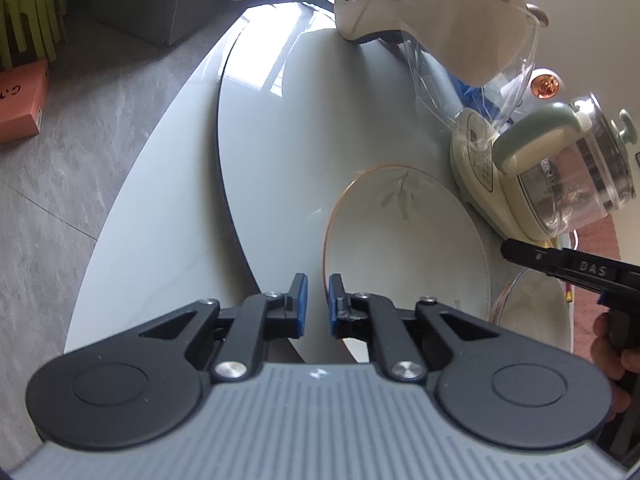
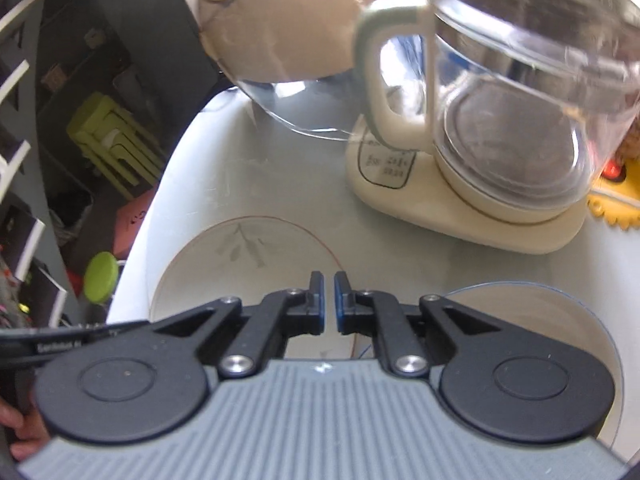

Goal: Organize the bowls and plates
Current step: 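Lift the leaf plate with both grippers and carry it over the stacked plates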

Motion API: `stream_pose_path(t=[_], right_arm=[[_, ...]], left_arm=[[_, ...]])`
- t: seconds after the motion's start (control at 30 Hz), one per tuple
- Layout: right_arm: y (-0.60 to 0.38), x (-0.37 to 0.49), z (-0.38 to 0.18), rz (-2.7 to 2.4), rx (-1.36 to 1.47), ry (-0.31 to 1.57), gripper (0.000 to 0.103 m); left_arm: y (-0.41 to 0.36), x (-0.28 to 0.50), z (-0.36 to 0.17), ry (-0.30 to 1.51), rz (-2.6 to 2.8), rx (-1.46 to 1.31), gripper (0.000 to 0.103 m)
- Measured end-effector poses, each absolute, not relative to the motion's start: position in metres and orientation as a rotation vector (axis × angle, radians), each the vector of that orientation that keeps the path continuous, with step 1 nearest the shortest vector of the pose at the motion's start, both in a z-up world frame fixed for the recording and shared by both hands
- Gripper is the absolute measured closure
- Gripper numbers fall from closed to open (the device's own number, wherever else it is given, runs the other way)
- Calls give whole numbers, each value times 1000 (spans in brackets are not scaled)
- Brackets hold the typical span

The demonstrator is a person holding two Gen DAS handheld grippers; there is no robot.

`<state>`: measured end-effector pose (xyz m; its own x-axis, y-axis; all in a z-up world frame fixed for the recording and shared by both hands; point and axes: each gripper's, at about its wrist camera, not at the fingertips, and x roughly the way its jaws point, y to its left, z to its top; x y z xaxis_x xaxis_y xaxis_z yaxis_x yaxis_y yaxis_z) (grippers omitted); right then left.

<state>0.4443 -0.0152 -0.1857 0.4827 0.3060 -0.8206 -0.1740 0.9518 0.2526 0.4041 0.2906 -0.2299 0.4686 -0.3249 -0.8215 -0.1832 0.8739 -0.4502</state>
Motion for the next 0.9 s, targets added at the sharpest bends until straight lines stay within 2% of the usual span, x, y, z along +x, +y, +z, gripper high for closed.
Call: stream_pose_path(t=[0.1,0.17,0.2,0.47,0.53,0.6,0.77,0.9], right_arm=[[-21,455,-193,292,147,1048,82],[-25,461,-199,304,165,1068,73],[-25,464,-201,310,172,1076,71],[-9,473,-220,375,98,1131,73],[-5,475,-224,378,77,1136,76],[-3,478,-228,379,69,1163,77],[0,484,-234,419,46,1188,76],[-8,484,-233,435,107,1187,81]], left_arm=[[295,401,-231,1094,-101,-552,86],[295,400,-233,1093,-97,-556,73],[294,400,-235,1093,-98,-554,72],[282,410,-249,1115,-129,-539,73],[278,413,-251,1119,-125,-518,76],[273,416,-253,1128,-138,-521,85],[264,419,-252,1126,-122,-448,87],[271,420,-252,1141,-102,-488,87]])
